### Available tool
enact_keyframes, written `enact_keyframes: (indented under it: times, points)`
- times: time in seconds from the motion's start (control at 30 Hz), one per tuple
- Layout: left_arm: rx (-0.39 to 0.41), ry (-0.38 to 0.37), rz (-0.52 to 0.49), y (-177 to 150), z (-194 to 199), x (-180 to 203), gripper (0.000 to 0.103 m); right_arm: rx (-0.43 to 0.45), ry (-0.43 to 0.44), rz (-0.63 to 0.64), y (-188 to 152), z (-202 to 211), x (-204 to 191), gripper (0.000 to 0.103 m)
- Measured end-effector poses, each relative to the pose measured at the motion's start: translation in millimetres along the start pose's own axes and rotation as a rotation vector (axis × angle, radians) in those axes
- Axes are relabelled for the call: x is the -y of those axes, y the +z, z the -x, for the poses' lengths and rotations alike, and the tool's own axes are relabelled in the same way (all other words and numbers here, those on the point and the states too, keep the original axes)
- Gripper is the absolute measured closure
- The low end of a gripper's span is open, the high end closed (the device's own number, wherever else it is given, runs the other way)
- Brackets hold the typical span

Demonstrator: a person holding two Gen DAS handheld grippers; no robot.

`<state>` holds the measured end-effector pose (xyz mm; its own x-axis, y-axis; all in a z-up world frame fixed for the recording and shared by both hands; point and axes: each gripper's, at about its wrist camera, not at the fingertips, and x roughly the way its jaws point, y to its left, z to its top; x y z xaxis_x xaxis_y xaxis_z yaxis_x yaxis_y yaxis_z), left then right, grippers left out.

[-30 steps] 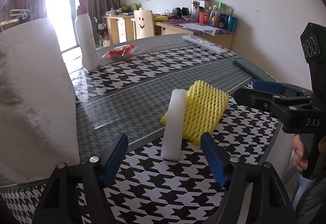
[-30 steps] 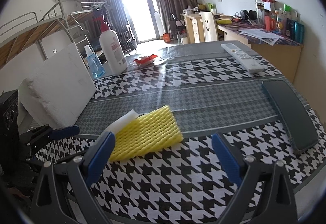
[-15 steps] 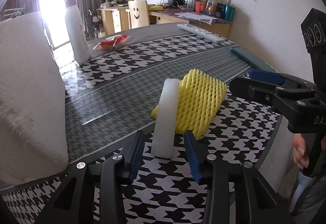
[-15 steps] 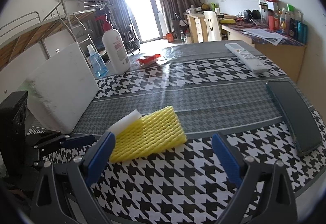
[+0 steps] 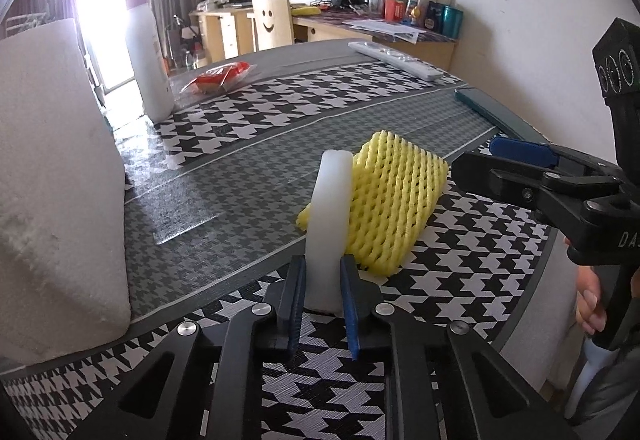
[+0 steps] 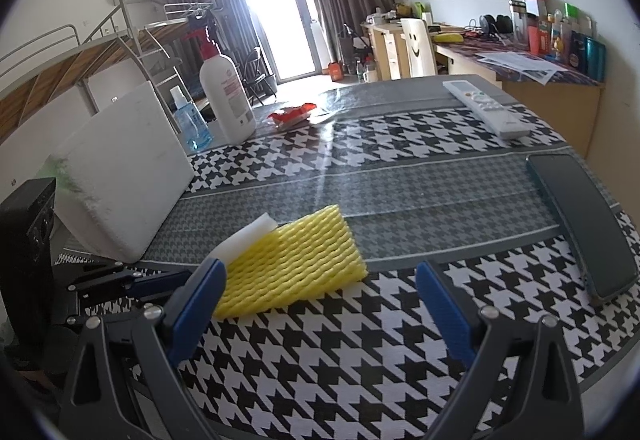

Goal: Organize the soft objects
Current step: 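Close the left tool on the white sponge bar, then close the right tool on the yellow foam net while the left tool holds the sponge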

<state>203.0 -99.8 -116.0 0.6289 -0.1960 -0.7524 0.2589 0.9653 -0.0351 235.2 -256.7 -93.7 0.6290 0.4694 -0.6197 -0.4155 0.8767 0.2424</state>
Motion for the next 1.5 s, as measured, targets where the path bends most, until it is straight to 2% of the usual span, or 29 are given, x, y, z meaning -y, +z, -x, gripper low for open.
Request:
enact_keyframes:
  times: [0.3, 0.53, 0.77, 1.1, 1.3, 1.4, 1.47, 1.5]
  points:
    - [0.043, -0.014, 0.004, 1, 15, -3, 0.088, -0.009, 0.003, 0.016, 1, -2, -7, 0.005]
    - [0.098, 0.011, 0.030, 4, 33, -15, 0.088, -0.037, 0.017, 0.050, 0, -9, -19, 0.005]
    - [0.102, 0.035, 0.052, 1, 35, -24, 0.088, -0.088, 0.005, 0.073, -1, -23, -31, 0.005]
    - [0.115, 0.035, 0.060, -4, 40, -30, 0.088, -0.153, -0.003, 0.015, -4, -36, -25, 0.006]
    - [0.119, 0.025, 0.057, -6, 40, -31, 0.088, -0.160, -0.010, 0.024, -3, -38, -30, 0.020]
    - [0.124, 0.024, 0.058, -7, 42, -32, 0.088, -0.165, -0.042, 0.051, -2, -39, -36, 0.031]
    - [0.126, 0.022, 0.062, -7, 42, -33, 0.088, -0.170, -0.048, 0.062, 0, -42, -38, 0.042]
    - [0.126, 0.022, 0.064, -7, 42, -34, 0.088, -0.172, -0.052, 0.064, 0, -42, -39, 0.044]
